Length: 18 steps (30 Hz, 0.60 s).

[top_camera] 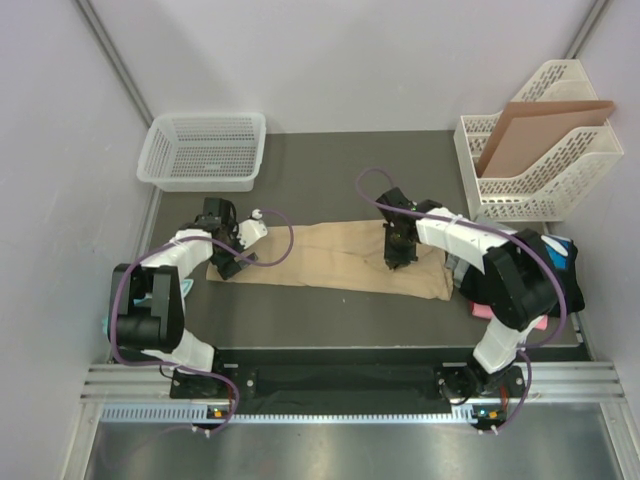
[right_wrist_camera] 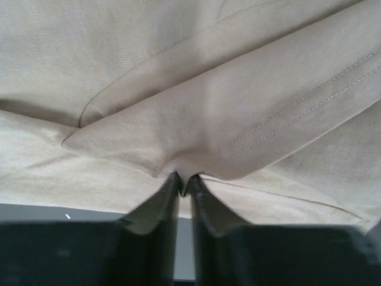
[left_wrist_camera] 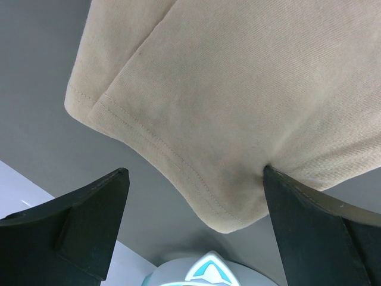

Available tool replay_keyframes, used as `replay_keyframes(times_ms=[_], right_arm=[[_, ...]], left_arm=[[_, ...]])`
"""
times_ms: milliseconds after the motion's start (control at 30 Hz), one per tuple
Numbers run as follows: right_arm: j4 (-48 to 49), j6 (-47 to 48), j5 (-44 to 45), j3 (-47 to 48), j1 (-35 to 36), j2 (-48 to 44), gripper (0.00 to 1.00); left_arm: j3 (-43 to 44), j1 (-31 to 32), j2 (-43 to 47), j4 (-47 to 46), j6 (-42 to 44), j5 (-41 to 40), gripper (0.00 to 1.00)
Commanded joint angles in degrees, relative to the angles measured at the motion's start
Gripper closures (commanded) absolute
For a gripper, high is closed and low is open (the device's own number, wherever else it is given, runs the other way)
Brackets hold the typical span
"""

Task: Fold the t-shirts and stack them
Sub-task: Fold the other side of the tshirt into a rectangle

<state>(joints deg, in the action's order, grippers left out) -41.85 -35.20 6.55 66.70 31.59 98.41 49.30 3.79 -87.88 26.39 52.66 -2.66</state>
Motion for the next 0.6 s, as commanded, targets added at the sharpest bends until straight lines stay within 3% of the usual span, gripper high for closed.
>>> replay_keyframes(times_ms=[0, 167, 300, 567], right_arm=[[0.6, -0.9, 0.8, -1.4, -0.4, -2.8, 0.97], [-0.7, -0.9, 0.9, 1.0, -0.4, -4.0, 1.00], [-3.9, 0.4, 2.1, 9.9, -0.4, -3.2, 1.00], [-7.1, 2.9, 2.9, 21.8, -1.0, 5.7, 1.00]], left_arm=[[-1.0, -0.5, 1.7, 0.1, 0.9, -0.7, 0.01], [-1.2, -0.5, 1.7, -0.2, 1.1, -0.7, 0.01], [-1.0, -0.5, 1.6, 0.1, 1.0, -0.8, 0.01], [-1.6, -0.5, 2.3, 0.1, 1.7, -1.5, 0.01]])
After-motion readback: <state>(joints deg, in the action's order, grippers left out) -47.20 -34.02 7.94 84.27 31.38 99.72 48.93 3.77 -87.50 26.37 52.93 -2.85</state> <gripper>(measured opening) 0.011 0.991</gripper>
